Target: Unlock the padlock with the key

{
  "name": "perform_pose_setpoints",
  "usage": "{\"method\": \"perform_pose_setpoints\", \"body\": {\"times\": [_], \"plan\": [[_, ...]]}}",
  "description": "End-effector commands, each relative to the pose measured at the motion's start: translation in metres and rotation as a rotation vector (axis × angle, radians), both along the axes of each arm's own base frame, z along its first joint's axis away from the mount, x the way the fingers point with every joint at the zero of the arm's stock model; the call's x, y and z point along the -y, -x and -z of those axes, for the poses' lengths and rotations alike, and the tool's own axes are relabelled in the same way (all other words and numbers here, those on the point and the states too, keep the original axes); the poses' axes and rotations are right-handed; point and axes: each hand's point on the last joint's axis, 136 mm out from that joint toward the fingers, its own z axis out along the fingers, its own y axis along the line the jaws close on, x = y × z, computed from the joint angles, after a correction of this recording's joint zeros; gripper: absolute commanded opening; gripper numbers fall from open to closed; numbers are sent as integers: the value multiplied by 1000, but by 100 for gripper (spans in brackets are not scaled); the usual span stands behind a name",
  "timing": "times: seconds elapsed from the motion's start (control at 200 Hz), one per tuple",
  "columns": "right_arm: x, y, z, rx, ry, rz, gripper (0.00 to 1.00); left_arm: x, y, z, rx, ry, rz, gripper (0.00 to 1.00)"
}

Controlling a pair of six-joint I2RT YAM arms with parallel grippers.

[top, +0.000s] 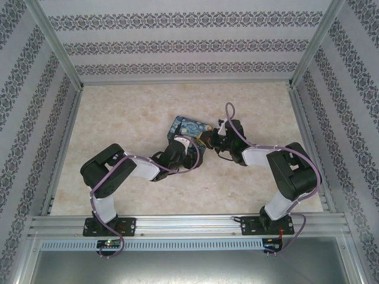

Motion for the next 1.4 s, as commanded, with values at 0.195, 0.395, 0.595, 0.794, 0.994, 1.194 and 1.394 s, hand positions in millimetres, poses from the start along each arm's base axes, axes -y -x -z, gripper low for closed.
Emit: {"method": "perform_pose_setpoints", "body": {"times": [0.195, 0.395, 0.595, 0.794, 0.994, 1.194, 1.394], "plan": [[1, 1, 19, -48, 33, -1, 0, 4, -3, -30, -21, 270, -20, 72], [-2, 1, 19, -49, 34, -8, 0, -14, -8, -37, -30, 351, -89, 72], [0, 1, 21, -48, 41, -5, 0, -28, -12, -52, -17, 368, -115, 73], [0, -1, 24, -53, 49, -5, 0, -41, -12, -57, -11, 281, -119, 74], [0, -2, 25, -56, 50, -3, 0, -45, -10, -41, -26, 189, -100, 74], [1, -2, 24, -57, 48, -1, 0, -49, -11, -25, -26, 122, -92, 74], [1, 0, 25, -62, 49, -1, 0, -50, -19, -14, -14, 65, -79, 74]]}}
